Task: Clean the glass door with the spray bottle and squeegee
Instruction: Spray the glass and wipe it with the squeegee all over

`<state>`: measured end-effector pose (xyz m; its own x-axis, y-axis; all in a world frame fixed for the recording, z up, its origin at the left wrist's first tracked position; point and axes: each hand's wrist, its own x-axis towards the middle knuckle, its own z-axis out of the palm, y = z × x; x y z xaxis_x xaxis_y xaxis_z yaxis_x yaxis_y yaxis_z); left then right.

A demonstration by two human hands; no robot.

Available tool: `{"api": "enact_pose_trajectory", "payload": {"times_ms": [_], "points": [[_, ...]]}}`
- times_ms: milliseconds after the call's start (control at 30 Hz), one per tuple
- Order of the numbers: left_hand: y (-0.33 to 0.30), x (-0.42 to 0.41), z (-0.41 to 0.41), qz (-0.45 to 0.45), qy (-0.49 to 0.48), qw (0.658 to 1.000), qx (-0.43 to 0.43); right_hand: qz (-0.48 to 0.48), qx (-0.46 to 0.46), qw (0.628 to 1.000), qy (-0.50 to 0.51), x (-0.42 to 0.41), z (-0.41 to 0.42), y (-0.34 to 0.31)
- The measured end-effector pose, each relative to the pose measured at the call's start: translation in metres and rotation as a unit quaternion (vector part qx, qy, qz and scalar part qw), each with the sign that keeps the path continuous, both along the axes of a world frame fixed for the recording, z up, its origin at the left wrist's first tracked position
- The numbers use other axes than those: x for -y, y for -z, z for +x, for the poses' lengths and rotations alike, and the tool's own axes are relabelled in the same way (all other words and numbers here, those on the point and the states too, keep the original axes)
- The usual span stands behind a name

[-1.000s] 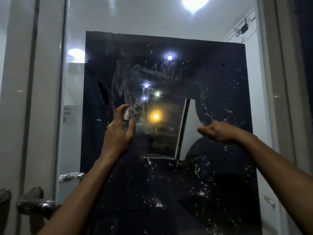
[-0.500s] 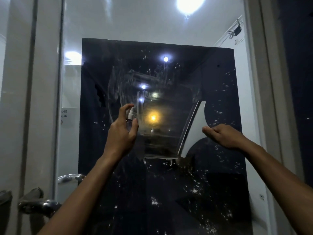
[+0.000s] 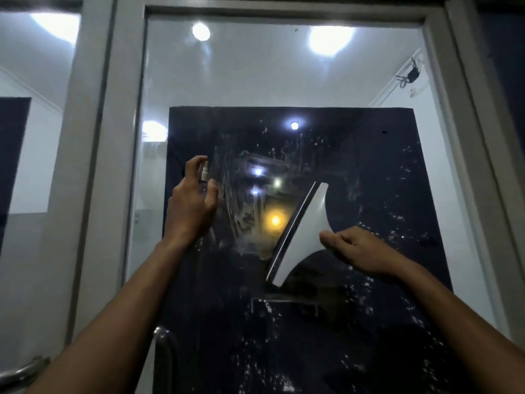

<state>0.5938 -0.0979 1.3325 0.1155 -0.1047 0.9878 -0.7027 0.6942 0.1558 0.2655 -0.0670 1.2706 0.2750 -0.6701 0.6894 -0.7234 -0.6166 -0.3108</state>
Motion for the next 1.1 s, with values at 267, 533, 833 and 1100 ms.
{"api": "enact_pose_trajectory", "payload": {"times_ms": [267,533,833,1100], "points": [[-0.032,0.004,0.023,-0.020,-0.043,0.999,-0.006,-0.026,0.013,0.999,-0.039,0.003,0.043,-0.022],[-0.057,0.009,0.031,-0.048,-0.059,0.997,0.015,-0.008,0.069,0.994,-0.083,0.014,0.062,-0.028],[-0.053,0.015,0.036,-0.039,-0.015,0.999,0.026,-0.014,0.089,0.993,-0.072,0.015,0.076,-0.034],[-0.046,0.009,0.036,-0.019,0.014,0.998,0.056,-0.071,-0.006,0.997,0.010,0.013,0.124,-0.069]]}}
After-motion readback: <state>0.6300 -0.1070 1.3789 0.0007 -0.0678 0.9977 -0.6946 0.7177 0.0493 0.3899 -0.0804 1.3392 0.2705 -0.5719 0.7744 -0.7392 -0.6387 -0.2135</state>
